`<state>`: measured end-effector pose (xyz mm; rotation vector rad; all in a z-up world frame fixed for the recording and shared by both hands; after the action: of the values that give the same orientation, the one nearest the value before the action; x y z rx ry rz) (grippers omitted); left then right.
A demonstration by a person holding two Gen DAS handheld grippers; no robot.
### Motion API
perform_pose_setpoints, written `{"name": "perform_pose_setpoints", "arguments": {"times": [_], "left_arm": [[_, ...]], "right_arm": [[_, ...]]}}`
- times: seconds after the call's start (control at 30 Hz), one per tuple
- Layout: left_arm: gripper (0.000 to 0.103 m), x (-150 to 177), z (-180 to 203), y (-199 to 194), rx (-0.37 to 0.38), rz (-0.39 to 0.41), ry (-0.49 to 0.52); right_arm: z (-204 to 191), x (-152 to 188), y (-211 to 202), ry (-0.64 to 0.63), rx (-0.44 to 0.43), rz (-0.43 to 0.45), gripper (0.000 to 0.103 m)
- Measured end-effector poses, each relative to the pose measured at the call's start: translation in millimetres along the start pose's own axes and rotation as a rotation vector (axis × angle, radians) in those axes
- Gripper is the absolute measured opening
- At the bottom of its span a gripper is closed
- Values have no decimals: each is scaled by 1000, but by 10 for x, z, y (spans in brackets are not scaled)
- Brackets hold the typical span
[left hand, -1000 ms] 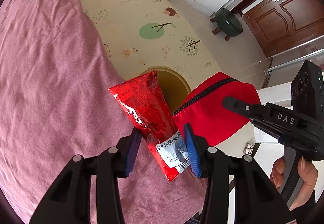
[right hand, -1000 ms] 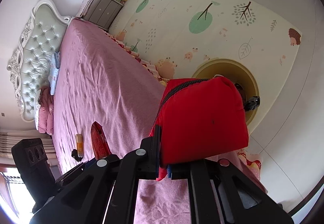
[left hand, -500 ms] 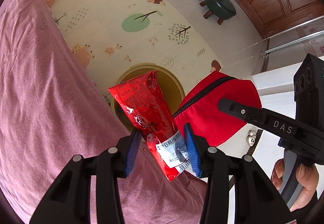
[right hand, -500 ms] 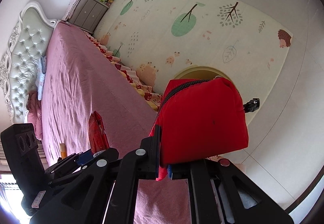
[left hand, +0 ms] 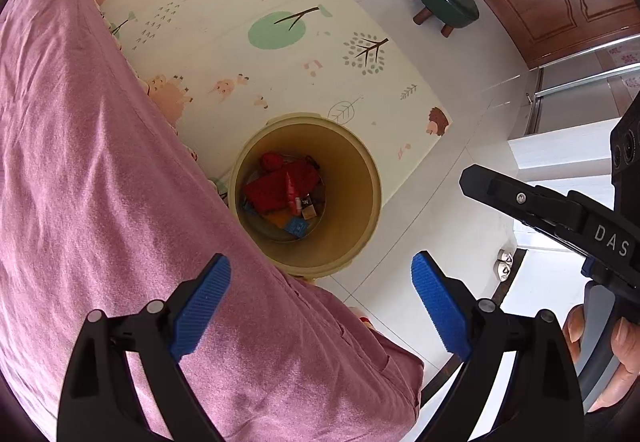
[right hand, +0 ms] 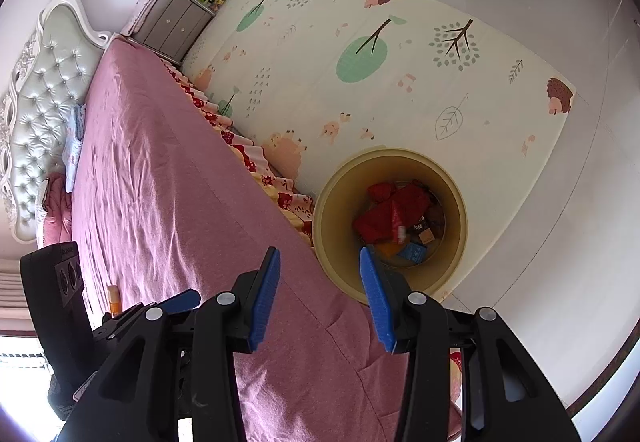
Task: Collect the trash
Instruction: 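Move both empty tools back to the black sock and amber bottle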
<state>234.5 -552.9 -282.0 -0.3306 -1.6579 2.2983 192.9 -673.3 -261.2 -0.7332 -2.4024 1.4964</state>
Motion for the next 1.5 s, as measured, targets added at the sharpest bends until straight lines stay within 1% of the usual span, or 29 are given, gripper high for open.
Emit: {"name": "perform_pose_setpoints", "arguments": {"times": [0.17,0.27,0.43,0.57,0.67,0.77,0.8,1.2,1.4,1.5], "left_arm": [[91,63,-104,-123,5,21,-20],[91,100,-204,-243,10,43,-42],[91,205,-431,-469,15,83,-91],[91,379,-712,-678,19,117,-157],[91,548,-1003,-839,13,143,-226],[91,730,-1339,-994,-34,168,-277],[91,792,-1438,-1046,-40,177,-289],[91,1475,-2647,-1592,-57,270,-512],[91,1796,-3228,-1795,-72,297,-584],[91,1896,-3493,-1883,-77,309,-610]], "right_arm": [[-168,90,-7,-13,-8,-10,42],[-335,140,-9,-37,-15,-15,42],[-713,229,1,-88,-37,-23,42],[-1081,346,44,-138,-60,-37,42],[-1390,468,119,-183,-73,-57,42],[-1688,607,212,-219,-86,-75,42],[-1787,658,247,-230,-93,-83,42],[-2978,1381,707,-406,-128,-195,42],[-3545,1722,930,-474,-145,-229,42],[-3792,1844,1041,-491,-149,-238,42]]}}
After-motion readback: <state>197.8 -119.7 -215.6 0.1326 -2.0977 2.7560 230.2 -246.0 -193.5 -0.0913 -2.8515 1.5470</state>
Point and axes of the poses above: each gripper's, at about its wrist camera, not at the fingertips, and y roughly the way its jaws point, z to its right, x to its underside, the point moved 10 cm from there along y, roughly the way its jaws point, and after that the axes turned 3 degrees about -y, right-handed, at the moved point
